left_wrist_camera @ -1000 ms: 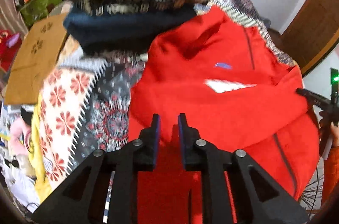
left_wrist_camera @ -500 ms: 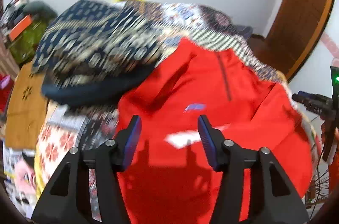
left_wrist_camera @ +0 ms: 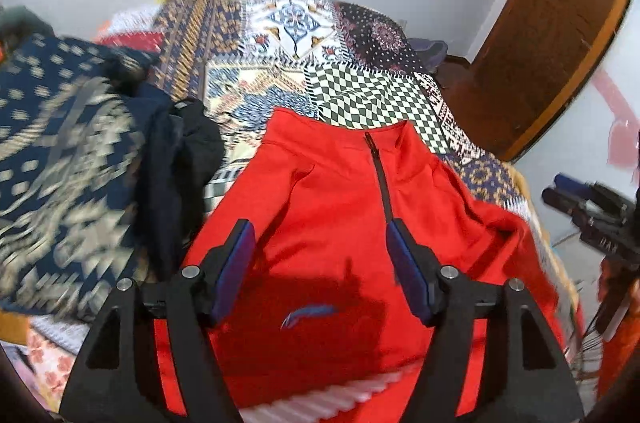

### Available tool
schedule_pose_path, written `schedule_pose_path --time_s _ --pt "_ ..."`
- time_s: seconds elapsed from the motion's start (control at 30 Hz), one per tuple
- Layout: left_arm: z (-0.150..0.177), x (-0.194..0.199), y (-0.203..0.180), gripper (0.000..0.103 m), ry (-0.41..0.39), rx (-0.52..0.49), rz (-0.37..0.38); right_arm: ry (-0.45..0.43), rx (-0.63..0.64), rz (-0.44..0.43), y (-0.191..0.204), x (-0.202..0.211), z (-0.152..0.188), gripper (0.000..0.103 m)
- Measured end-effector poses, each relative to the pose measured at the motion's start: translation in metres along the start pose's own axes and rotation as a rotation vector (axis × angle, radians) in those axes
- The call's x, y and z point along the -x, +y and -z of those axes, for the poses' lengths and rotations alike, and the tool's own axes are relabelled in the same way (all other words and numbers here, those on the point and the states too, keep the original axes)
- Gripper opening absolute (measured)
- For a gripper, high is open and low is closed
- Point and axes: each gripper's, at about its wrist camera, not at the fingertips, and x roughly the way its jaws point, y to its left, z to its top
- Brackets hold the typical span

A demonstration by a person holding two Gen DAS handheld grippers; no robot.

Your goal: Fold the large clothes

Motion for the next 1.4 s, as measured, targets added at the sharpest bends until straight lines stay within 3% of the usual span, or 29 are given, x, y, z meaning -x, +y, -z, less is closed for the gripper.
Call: schedule_pose_path --time_s 0.07,0.2,0.33,0.43,0.53,0.67,0.87,1.0,1.03,1.07,1.13,1.2,1.23,1.4 --pt "-0.010 -0.021 0.008 0.067 0.046 0.028 0.043 0.055 -0.009 -0.037 0.000 -0.019 -0.010 0.049" --pt "-0.028 -0.052 0.014 0.067 0.067 0.055 0.044 0.079 0.023 -0.068 0.006 -0.044 -0.023 0.049" --pt "-0.040 -0.081 0.018 0.067 0.076 0.055 -0.006 0.140 0.037 -0.098 0.013 -0.083 -0.040 0.049" --pt "-0.044 -0.107 0.024 0.067 0.100 0.075 -0.106 0.168 0.027 -0.109 0.018 -0.108 -0.050 0.049" --pt "-0.044 -0.132 0.027 0.067 0.131 0.069 -0.115 0.211 0.015 -0.123 0.022 -0.137 -0.060 0.049" --pt "-0.041 -0.137 0.027 0.073 0.108 0.062 -0.112 0.244 0.003 -0.120 0.027 -0.166 -0.066 0.049" --pt "-0.040 -0.137 0.023 0.072 0.104 -0.002 -0.105 0.271 0.009 -0.131 0.029 -0.189 -0.062 0.050" --pt "-0.039 -0.133 0.020 0.053 0.078 -0.022 -0.097 0.275 -0.058 -0.173 0.020 -0.193 -0.055 0.050" --pt "-0.040 -0.133 0.019 0.046 0.074 -0.035 -0.099 0.263 -0.069 -0.179 0.018 -0.192 -0.053 0.046" --pt "-0.039 -0.133 0.016 0.041 0.072 -0.054 -0.105 0.251 -0.067 -0.179 0.019 -0.190 -0.052 0.031" --pt "-0.037 -0.133 0.013 0.034 0.071 -0.071 -0.114 0.253 -0.060 -0.182 0.022 -0.187 -0.051 0.013" --pt "-0.034 -0.131 0.009 0.021 0.079 -0.081 -0.107 0.234 -0.029 -0.162 0.028 -0.180 -0.051 0.008" --pt "-0.034 -0.129 0.008 0.010 0.089 -0.072 -0.087 0.221 -0.007 -0.149 0.031 -0.174 -0.051 0.006" --pt "-0.034 -0.103 0.000 0.006 0.085 -0.052 -0.053 0.137 -0.029 -0.168 0.025 -0.129 -0.058 0.005"
